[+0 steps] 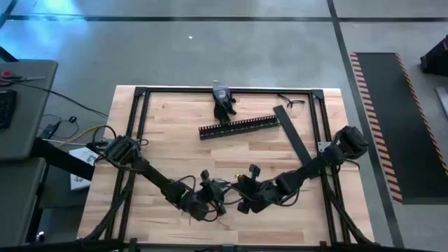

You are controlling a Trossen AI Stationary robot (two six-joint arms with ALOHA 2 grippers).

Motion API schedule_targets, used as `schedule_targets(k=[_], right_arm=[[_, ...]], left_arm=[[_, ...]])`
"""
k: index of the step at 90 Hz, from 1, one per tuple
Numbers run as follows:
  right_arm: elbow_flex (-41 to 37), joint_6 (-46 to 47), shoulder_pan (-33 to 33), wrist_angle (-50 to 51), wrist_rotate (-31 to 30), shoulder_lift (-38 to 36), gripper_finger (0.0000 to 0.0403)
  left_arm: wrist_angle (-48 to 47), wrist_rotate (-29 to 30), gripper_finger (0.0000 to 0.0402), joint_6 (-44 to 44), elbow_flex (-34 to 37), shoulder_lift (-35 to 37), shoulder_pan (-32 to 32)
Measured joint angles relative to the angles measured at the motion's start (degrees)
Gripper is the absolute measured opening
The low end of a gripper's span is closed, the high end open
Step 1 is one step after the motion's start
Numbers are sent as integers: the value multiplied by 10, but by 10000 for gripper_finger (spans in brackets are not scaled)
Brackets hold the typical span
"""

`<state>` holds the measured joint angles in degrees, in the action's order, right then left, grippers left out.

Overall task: Ziptie cables
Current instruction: Wrap the colored loose cables with the black zip tie

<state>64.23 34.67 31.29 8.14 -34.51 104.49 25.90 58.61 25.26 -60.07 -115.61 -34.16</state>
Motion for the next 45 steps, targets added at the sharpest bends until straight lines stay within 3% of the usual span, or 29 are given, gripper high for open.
schedule_targets(k=[11,25,45], right_arm=[[0,4,0,0,1,0,0],[0,14,2,2,11,0,0],[0,14,1,2,9,0,0]], left_arm=[[7,35,6,1,0,0,-7],[7,73,1,11,0,0,-11],[6,59,0,8,0,0,-14]])
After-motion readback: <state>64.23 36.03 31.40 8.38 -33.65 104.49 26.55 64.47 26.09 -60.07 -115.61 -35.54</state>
